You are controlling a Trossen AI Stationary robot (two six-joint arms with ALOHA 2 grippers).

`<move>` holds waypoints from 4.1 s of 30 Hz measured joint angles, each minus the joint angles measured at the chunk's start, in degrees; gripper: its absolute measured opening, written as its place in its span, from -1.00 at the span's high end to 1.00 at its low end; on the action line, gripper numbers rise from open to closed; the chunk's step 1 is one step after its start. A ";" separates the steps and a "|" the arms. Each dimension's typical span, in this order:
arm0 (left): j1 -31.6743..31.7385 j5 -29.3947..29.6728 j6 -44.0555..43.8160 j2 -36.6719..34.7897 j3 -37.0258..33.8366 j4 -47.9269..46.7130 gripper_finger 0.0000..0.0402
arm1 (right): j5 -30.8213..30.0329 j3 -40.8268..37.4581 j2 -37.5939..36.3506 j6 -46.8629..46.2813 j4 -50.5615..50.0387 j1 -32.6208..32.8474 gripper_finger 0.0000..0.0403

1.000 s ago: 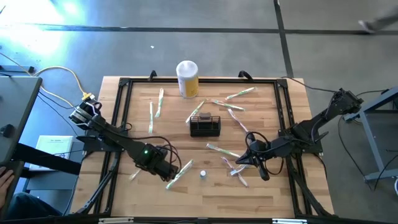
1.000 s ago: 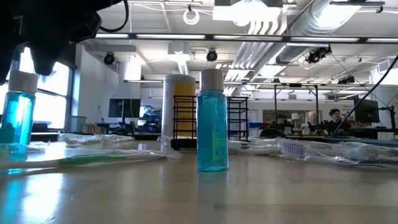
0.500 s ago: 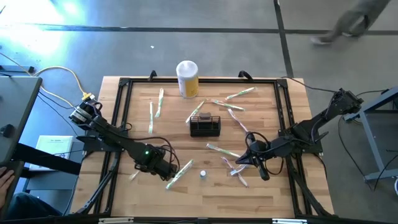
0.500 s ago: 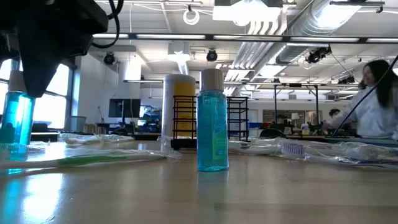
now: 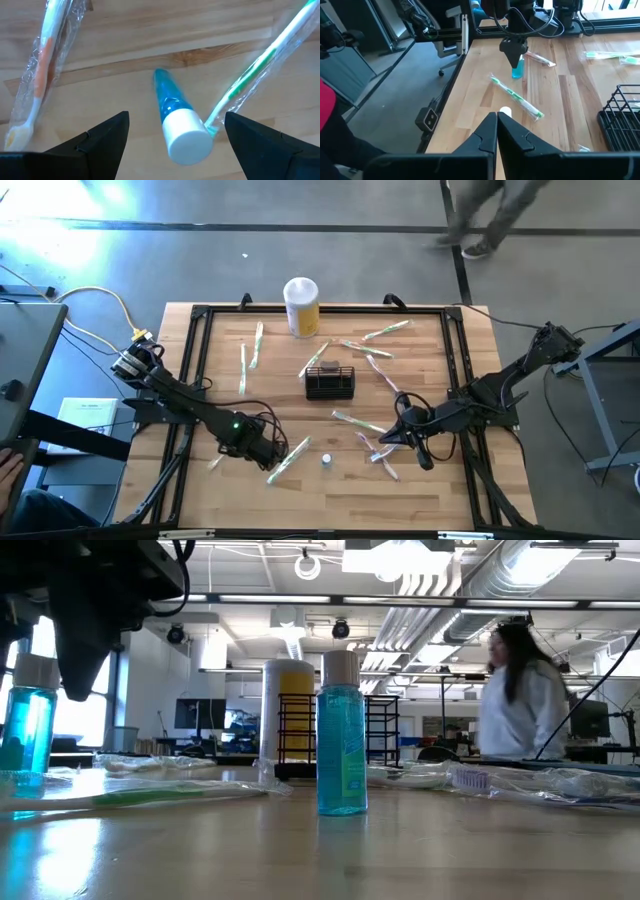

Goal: Pick & Place toothbrushing station
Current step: Put the left mouthwash into the middle section wire organizer

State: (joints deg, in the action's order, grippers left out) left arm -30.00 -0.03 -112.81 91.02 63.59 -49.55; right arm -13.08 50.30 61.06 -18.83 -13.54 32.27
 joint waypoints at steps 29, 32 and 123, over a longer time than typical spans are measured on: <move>0.00 1.05 -0.18 0.02 0.00 0.19 -0.20 | 0.17 0.00 0.02 1.11 -0.90 0.00 0.98; 0.00 1.05 -0.16 0.02 0.00 0.19 -0.09 | 0.20 0.00 0.02 1.13 -0.92 0.00 0.98; 22.57 0.83 34.37 4.81 39.41 -24.78 0.59 | -7.74 -0.02 -10.61 -18.37 -20.77 12.45 0.98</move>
State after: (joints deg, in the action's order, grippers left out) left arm -7.43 0.80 -78.44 95.83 103.00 -74.33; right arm -20.82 50.28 50.44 -37.20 -34.31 44.72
